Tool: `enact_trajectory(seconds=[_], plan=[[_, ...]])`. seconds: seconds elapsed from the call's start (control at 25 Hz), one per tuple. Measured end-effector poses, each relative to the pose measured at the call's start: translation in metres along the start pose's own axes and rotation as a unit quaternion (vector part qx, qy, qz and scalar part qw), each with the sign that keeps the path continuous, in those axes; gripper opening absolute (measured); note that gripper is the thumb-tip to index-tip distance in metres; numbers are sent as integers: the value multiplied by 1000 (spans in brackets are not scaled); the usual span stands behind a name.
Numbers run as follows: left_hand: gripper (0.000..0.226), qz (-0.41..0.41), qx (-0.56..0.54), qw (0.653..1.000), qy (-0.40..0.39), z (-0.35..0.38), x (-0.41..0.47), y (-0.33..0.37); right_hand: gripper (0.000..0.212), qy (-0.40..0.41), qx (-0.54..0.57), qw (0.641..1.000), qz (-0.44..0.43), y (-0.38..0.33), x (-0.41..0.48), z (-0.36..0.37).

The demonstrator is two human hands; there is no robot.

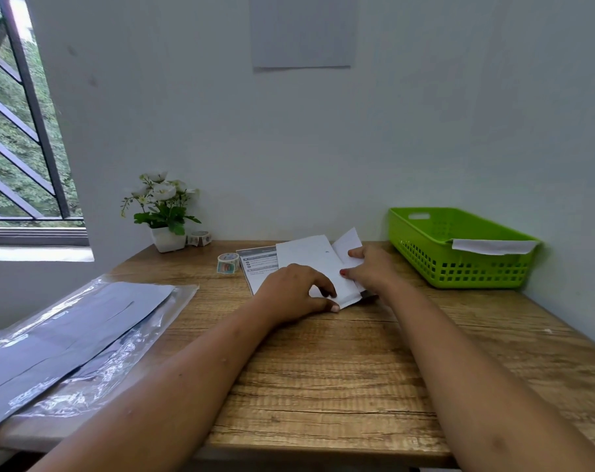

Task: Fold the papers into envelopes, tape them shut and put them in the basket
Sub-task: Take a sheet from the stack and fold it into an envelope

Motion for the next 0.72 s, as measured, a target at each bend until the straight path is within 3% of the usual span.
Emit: enact_trajectory(seconds=[0.2, 0.44, 0.6, 0.72], plan=[[27, 19, 5, 1000, -8, -2, -2, 4, 61, -1, -7, 1000, 7, 3, 2, -2], [30, 48, -36, 997, -46, -7, -5, 7, 52, 130, -77, 987, -53, -7, -2, -25], [21, 37, -33, 998, -48, -10, -4, -3, 58, 186, 114, 974, -62, -14, -5, -44], [14, 5, -3, 998, -59, -12, -4, -16, 65, 91, 373, 923, -37, -10, -5, -48]])
Point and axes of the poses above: each hand's wrist, its own x-axis towards the middle knuckle, its own z-axis out of the palm, y = z × x, the point moved 5 cm from there along x, towards the middle knuckle, and after that the axes turned 5 degrees about z, right-handed, at the moved point
